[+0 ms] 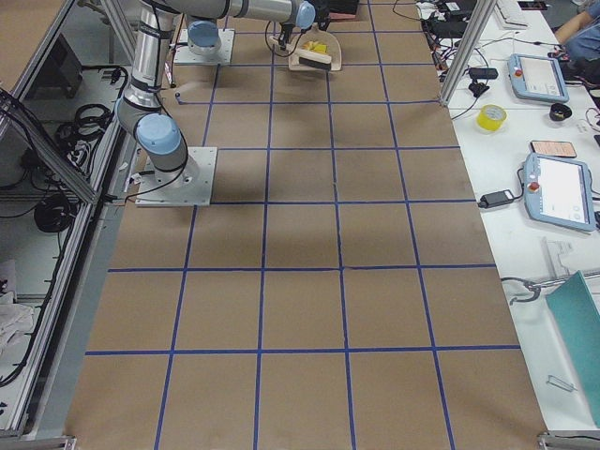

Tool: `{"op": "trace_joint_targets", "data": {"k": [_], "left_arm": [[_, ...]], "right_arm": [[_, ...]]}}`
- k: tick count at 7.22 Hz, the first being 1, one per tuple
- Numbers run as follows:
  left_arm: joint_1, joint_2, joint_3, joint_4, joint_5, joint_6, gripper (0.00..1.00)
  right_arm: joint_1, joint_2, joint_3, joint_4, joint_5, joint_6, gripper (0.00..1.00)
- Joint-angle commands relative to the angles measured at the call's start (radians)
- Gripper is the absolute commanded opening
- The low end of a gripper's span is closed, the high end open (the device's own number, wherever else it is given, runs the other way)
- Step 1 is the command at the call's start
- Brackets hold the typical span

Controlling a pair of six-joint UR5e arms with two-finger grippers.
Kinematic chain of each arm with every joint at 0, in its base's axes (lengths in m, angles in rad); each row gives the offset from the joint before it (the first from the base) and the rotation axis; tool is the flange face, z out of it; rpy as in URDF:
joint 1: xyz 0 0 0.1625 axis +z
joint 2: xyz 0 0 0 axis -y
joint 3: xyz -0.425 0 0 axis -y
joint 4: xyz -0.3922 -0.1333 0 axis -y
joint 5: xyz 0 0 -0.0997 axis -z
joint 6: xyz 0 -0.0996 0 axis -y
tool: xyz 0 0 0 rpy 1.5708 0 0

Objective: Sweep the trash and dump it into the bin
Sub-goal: 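Sweep the yellow potato toy into the dustpan with the right-held brush, then carry the dustpan over the black bin with the left gripper while the right withdraws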

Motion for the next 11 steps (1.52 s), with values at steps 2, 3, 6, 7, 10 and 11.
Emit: {"op": "trace_joint_targets", "data": {"k": [2, 3, 6, 7, 10, 11], "left_arm": [[0.019, 0.001, 0.007, 0.01, -0.013, 0.009, 0.0], [0.029, -0.001, 0.007, 0.01, -0.036, 0.009, 0.0], [0.055, -0.007, 0.042, -0.004, -0.108, 0.009, 0.0], [0.113, 0.001, 0.05, -0.013, -0.201, 0.0, 0.0], [0.304, 0.007, 0.221, -0.302, -0.377, 0.01, 0.0], [0.318, 0.01, 0.304, -0.376, -0.372, 0.016, 0.0]], "right_arm": [[-0.013, -0.008, -0.011, 0.104, -0.08, -0.062, 0.0], [-0.028, -0.025, -0.013, 0.148, -0.088, -0.084, 0.0], [-0.19, -0.16, 0.019, 0.376, -0.182, -0.363, 0.0], [-0.283, -0.215, 0.053, 0.392, -0.209, -0.476, 0.0], [-0.558, -0.323, 0.17, 0.368, -0.339, -0.79, 0.0], [-0.658, -0.334, 0.19, 0.357, -0.338, -0.913, 0.0]]}}
